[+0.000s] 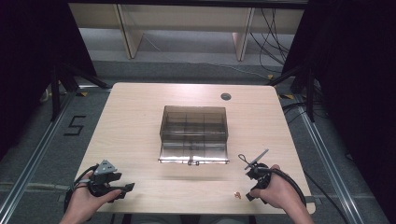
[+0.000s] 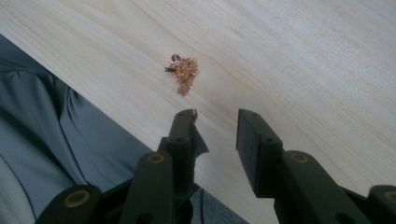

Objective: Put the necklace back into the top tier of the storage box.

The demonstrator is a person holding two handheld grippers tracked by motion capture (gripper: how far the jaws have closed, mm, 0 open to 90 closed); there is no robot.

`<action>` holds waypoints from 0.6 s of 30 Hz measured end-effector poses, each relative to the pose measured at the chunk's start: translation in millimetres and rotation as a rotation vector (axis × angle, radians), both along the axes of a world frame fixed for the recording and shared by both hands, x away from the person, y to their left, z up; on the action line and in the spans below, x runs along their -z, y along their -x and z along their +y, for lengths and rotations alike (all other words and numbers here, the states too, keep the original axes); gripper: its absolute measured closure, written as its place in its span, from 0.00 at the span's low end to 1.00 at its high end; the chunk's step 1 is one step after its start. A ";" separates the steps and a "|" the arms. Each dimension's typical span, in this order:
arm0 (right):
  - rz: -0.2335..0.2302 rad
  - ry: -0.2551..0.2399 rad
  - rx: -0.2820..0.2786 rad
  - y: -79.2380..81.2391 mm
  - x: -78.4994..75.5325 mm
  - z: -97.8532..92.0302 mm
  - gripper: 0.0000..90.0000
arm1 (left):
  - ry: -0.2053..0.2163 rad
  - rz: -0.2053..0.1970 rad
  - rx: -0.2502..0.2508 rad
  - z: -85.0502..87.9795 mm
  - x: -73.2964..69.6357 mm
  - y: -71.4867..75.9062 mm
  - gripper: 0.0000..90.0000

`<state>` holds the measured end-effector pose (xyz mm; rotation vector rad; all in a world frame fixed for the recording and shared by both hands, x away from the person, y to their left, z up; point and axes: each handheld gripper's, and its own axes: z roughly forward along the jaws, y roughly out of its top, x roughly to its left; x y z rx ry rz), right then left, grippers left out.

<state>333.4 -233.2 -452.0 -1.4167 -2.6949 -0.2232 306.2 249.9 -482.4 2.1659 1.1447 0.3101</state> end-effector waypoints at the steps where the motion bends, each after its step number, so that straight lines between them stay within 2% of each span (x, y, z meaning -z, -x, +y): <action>1: -0.009 -0.003 -0.012 -0.6 1.4 1.2 0.76 | 0.001 0.002 0.000 -0.3 0.2 0.1 0.36; 5: 0.014 0.021 -0.009 -2.1 2.1 10.8 0.78 | -0.002 -0.003 -0.001 -0.4 1.7 -0.5 0.36; 6: 0.015 0.024 -0.026 -3.4 2.5 12.0 0.79 | -0.001 -0.003 -0.003 -0.3 2.0 -0.3 0.36; 9: 0.034 0.038 -0.030 -4.4 4.4 20.3 0.81 | -0.001 0.006 0.004 0.7 1.5 0.5 0.36; 12: 0.047 0.047 -0.053 -5.9 8.0 27.5 0.81 | -0.003 -0.002 0.003 1.0 1.7 0.1 0.36; 16: 0.050 0.061 -0.076 -9.0 12.1 34.1 0.82 | 0.009 0.016 -0.006 -0.7 1.8 1.3 0.36; 18: 0.030 0.081 -0.090 -11.1 14.8 36.2 0.82 | 0.001 0.007 0.007 -0.2 1.8 0.5 0.36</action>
